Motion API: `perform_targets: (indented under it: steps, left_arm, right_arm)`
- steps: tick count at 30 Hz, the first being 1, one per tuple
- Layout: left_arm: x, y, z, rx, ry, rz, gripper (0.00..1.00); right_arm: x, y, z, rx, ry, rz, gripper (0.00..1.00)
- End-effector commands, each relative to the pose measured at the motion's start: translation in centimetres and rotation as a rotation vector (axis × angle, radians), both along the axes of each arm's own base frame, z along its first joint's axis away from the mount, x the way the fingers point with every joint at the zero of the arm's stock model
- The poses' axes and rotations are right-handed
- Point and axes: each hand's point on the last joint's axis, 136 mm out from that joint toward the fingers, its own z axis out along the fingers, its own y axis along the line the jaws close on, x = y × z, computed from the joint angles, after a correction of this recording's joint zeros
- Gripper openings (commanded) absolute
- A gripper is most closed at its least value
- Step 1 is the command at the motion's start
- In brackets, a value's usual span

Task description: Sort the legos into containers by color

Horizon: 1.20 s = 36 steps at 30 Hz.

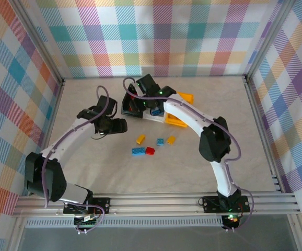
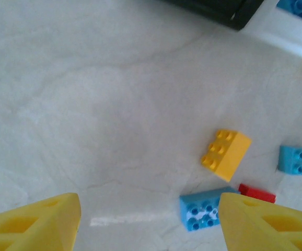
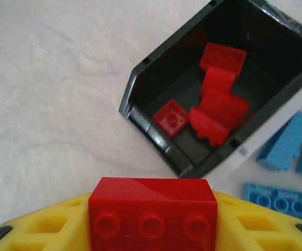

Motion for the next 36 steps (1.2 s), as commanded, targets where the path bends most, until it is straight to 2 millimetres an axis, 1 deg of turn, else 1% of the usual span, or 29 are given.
perform_targets:
  steps: [1,5,8,10,11,12,13,14,15,17,20,21,23,25,27,29,32,36]
  left_arm:
    - [-1.3,-1.3,-0.3,-0.034,-0.016,-0.025,0.71]
    - [-2.7,-3.1,-1.6,-0.058,-0.013,-0.101,0.71]
    - [-3.3,-3.9,-2.2,-0.099,-0.022,-0.131,0.71]
    - [-3.5,-4.0,-2.4,-0.104,-0.026,-0.14,0.71]
    - [-3.5,-3.8,-2.6,-0.098,-0.026,-0.14,0.71]
    - [-3.6,-3.8,-2.7,-0.095,-0.025,-0.144,0.71]
    - [-3.7,-3.7,-2.8,-0.088,-0.022,-0.145,0.72]
    - [-3.7,-3.6,-2.9,-0.082,-0.021,-0.146,0.72]
    - [-3.7,-3.6,-3.0,-0.08,-0.022,-0.147,0.73]
    - [-3.6,-3.7,-3.1,-0.078,-0.025,-0.154,0.73]
    - [-3.0,-4.3,-3.2,-0.092,-0.026,-0.167,0.73]
    - [-2.8,-4.5,-3.3,-0.096,-0.025,-0.173,0.73]
    - [-2.1,-5.1,-3.4,-0.098,-0.031,-0.196,0.73]
    - [-1.7,-6.0,-3.9,-0.094,-0.017,-0.233,0.73]
    - [-1.3,-7.0,-4.3,-0.088,-0.006,-0.275,0.73]
    - [-1.0,-8.0,-4.9,-0.075,0.003,-0.31,0.73]
    - [0.0,-9.1,-5.7,-0.049,0.012,-0.337,0.73]
    - [0.9,-10.3,-7.3,-0.02,0.041,-0.36,0.72]
  right_arm:
    - [2.7,0.2,-2.2,-0.022,0.013,-0.016,0.52]
    - [6.4,0.6,-3.2,-0.007,-0.028,-0.055,0.52]
    - [8.6,1.2,-3.5,0.025,-0.062,-0.06,0.52]
    - [9.6,1.8,-3.5,0.041,-0.098,-0.057,0.53]
    - [10.3,1.9,-3.5,0.049,-0.119,-0.062,0.55]
    - [10.7,2.0,-3.4,0.058,-0.135,-0.062,0.6]
    - [11.2,2.1,-3.3,0.071,-0.146,-0.067,0.71]
    - [11.5,2.0,-3.2,0.079,-0.152,-0.073,0.77]
    - [11.7,1.9,-2.9,0.086,-0.156,-0.082,0.78]
    - [11.5,1.7,-1.8,0.099,-0.152,-0.086,0.79]
    - [10.2,1.2,0.5,0.116,-0.143,-0.081,0.79]
    - [9.6,0.8,0.9,0.112,-0.134,-0.083,0.79]
    - [7.7,-0.7,2.9,0.115,-0.118,-0.099,0.79]
    - [5.5,-2.1,4.7,0.136,-0.104,-0.105,0.79]
    - [2.9,-4.1,5.4,0.138,-0.083,-0.121,0.79]
    - [0.4,-6.3,5.8,0.129,-0.068,-0.144,0.8]
    - [-3.3,-9.4,5.6,0.105,-0.041,-0.166,0.8]
    - [-6.8,-12.4,4.7,0.081,-0.008,-0.189,0.8]
